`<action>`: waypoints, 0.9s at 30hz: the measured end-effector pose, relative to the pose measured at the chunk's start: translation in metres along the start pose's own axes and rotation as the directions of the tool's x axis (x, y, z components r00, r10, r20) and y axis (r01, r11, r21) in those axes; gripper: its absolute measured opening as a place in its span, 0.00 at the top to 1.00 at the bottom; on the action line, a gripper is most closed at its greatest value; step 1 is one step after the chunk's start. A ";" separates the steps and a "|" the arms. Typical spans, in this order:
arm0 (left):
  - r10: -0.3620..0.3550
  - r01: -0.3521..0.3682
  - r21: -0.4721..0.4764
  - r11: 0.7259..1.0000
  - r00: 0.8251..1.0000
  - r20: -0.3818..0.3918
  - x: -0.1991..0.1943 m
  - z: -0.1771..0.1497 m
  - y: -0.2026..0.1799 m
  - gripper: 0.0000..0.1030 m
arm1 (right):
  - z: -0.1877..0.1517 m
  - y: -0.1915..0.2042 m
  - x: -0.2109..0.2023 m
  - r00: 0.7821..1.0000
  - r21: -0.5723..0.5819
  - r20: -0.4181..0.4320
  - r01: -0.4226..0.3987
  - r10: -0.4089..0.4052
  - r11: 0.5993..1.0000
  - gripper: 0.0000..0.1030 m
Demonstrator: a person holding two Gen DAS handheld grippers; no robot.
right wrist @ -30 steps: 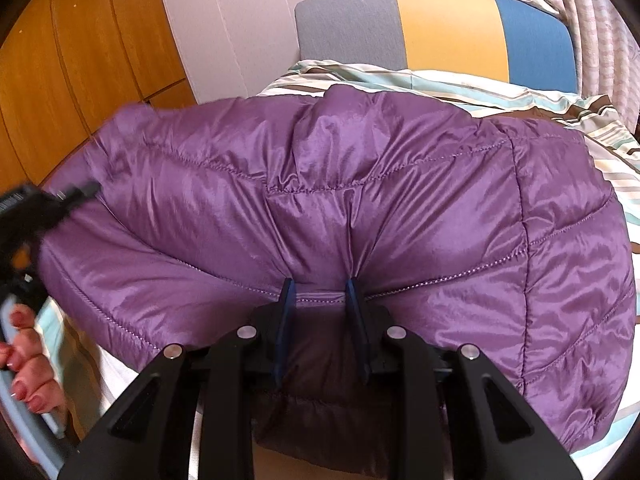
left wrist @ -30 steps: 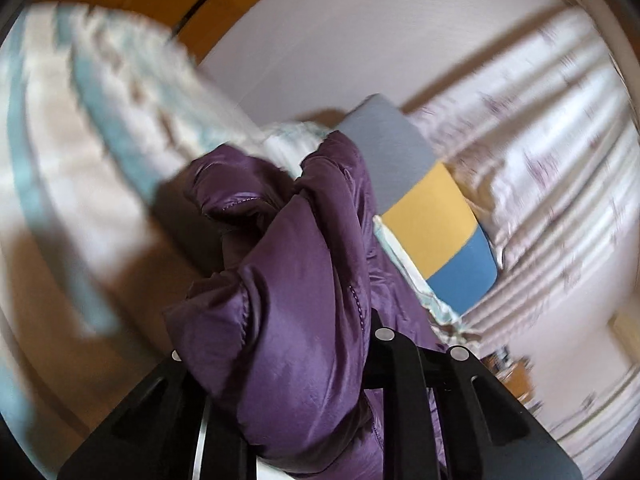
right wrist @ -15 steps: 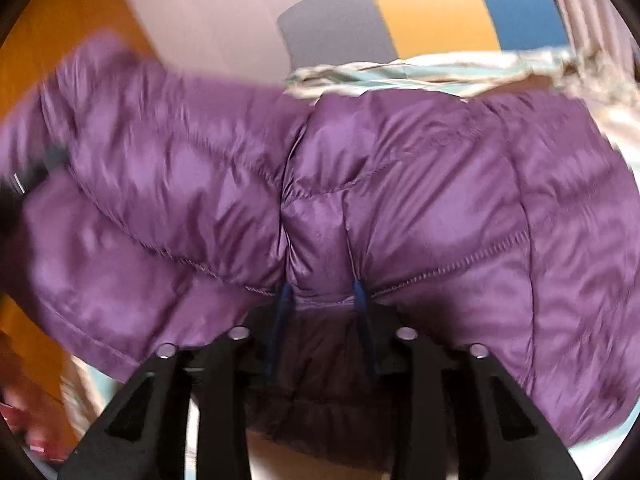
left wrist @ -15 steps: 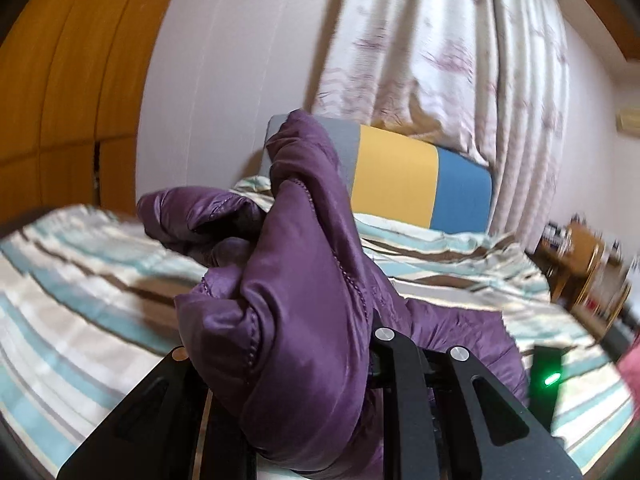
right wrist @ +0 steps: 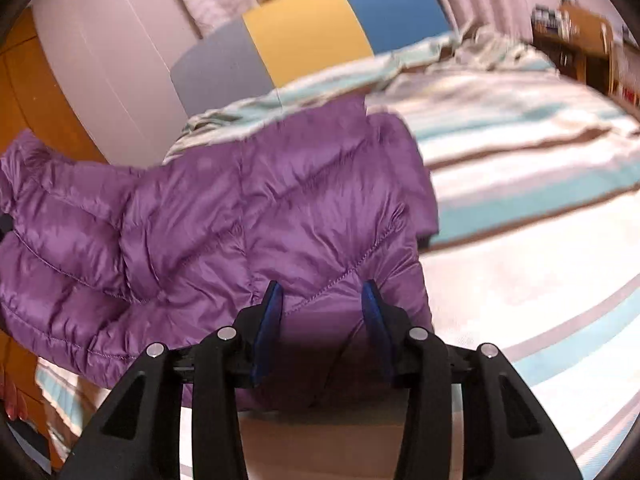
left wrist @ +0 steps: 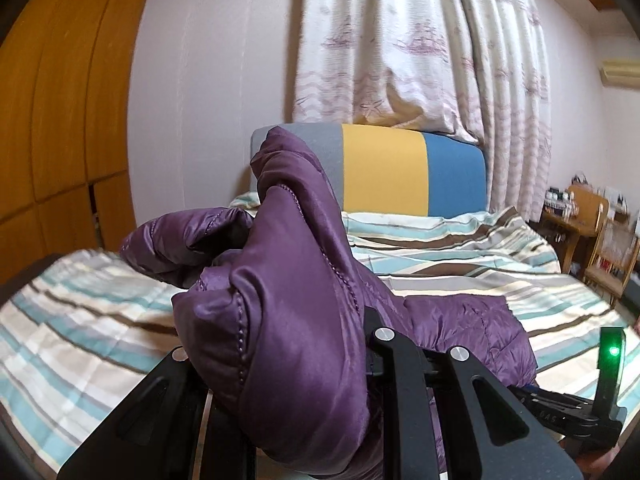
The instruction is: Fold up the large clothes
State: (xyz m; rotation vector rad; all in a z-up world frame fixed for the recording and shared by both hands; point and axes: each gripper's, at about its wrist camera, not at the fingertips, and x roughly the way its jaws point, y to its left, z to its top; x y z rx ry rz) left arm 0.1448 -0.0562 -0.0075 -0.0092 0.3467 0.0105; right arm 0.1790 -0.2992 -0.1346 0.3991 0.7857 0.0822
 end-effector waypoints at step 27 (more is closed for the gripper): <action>-0.138 0.130 0.507 0.852 0.990 -0.021 0.034 -0.022 -0.181 0.82 | 0.006 -0.119 -0.087 0.949 0.273 0.189 0.194 -0.251 0.942 0.35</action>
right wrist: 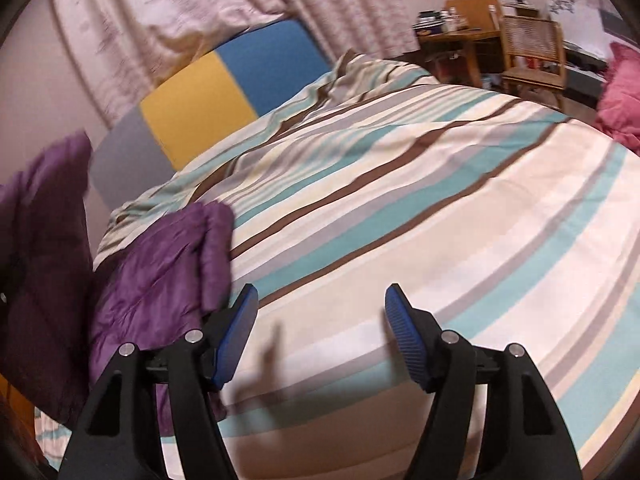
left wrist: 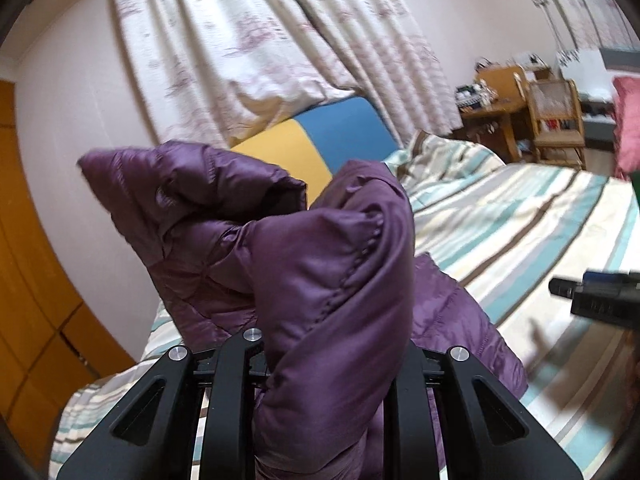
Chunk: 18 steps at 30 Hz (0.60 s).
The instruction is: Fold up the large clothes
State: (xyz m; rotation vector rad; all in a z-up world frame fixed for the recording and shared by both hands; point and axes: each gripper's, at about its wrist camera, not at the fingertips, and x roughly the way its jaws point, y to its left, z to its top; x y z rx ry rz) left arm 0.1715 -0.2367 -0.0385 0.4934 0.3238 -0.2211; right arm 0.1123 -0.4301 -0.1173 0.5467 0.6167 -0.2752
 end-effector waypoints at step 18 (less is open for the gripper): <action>-0.258 0.261 0.022 0.965 0.961 -0.101 0.020 -0.044 -0.067 0.68 | 0.002 -0.013 0.010 0.997 0.035 -0.053 0.057 -0.055 0.998 0.35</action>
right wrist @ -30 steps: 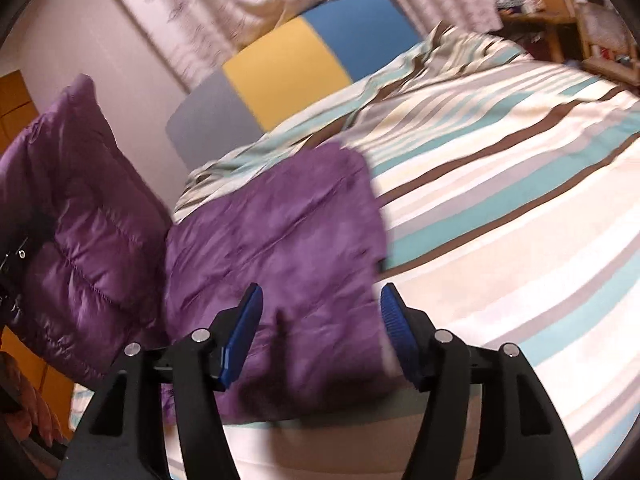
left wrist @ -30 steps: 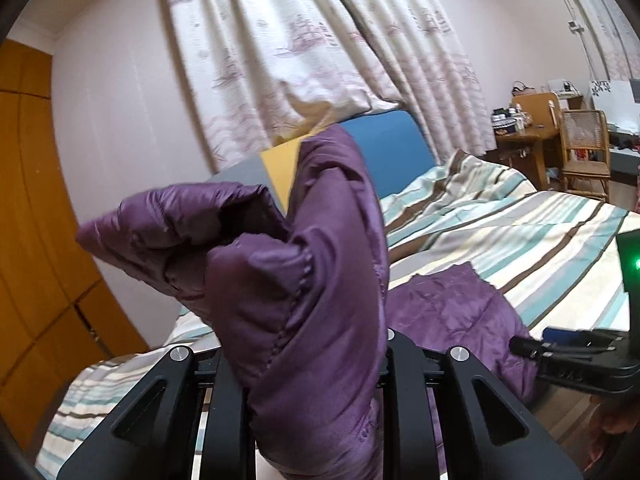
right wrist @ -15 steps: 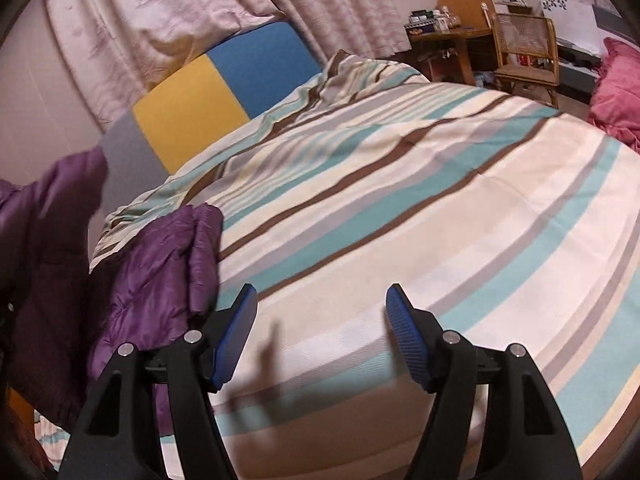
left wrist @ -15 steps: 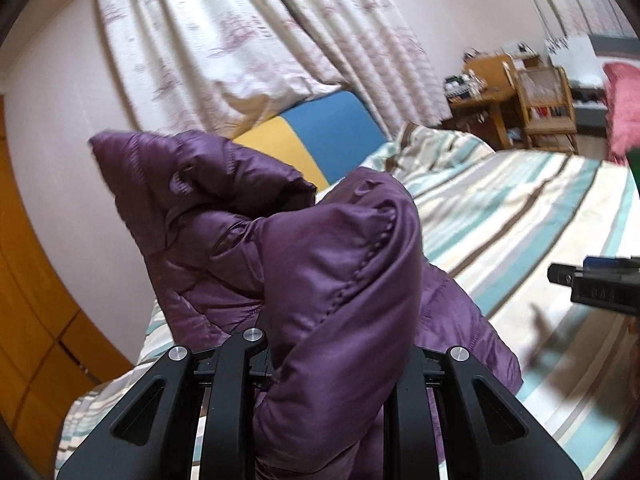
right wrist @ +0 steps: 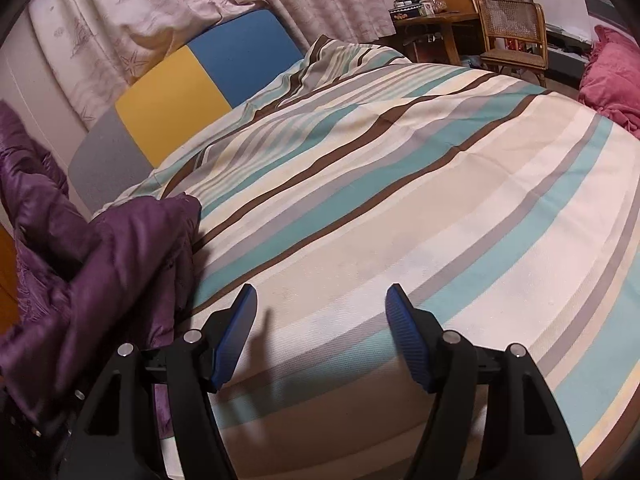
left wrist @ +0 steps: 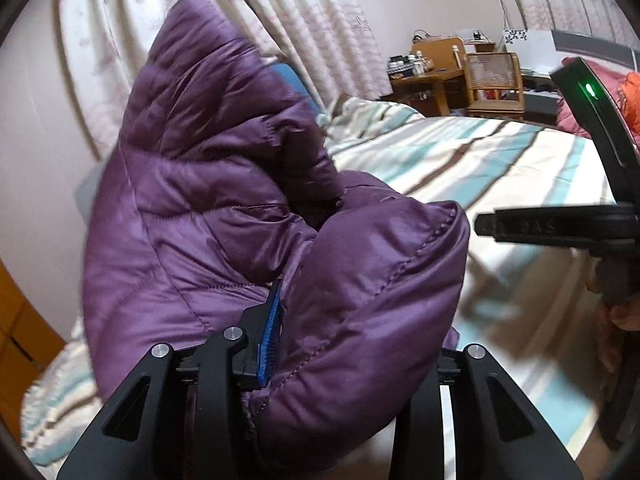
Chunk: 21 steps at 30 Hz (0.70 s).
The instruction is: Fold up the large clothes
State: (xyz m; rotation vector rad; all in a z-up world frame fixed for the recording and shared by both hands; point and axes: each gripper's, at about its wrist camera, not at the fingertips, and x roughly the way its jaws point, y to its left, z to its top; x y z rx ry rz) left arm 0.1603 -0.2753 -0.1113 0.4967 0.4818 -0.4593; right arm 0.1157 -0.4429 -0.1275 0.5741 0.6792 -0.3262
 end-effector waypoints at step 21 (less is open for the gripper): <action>-0.185 0.196 -0.143 0.970 0.979 0.088 -0.038 -0.009 0.022 0.35 | -0.001 0.016 -0.005 0.999 -0.102 0.016 0.051 -0.050 0.993 0.35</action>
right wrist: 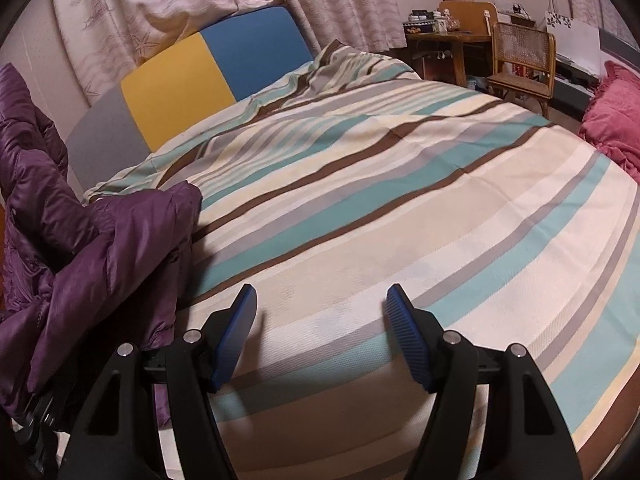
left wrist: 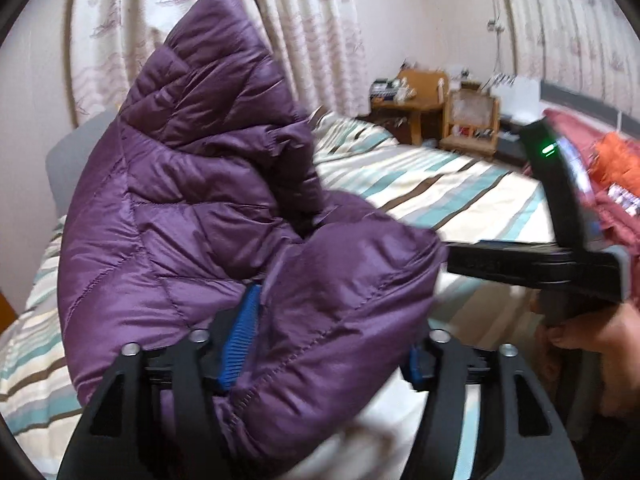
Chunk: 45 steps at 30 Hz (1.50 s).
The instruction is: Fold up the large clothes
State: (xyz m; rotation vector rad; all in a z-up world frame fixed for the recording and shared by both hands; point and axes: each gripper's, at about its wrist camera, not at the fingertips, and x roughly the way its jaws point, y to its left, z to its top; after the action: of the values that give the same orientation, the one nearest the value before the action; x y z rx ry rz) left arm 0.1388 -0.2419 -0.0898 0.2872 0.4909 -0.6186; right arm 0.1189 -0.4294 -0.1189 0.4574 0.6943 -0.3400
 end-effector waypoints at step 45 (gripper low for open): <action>0.141 -0.126 -0.661 0.740 0.990 -0.031 -0.005 -0.015 0.205 0.29 | 0.064 0.125 0.013 0.942 -0.118 -0.104 -0.331 0.320 0.936 0.87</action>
State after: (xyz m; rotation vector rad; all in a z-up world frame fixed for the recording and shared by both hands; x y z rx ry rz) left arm 0.2562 -0.0735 -0.0771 -0.3670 0.6339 -0.2704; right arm 0.2183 -0.3579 -0.0485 0.4517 0.7042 0.0396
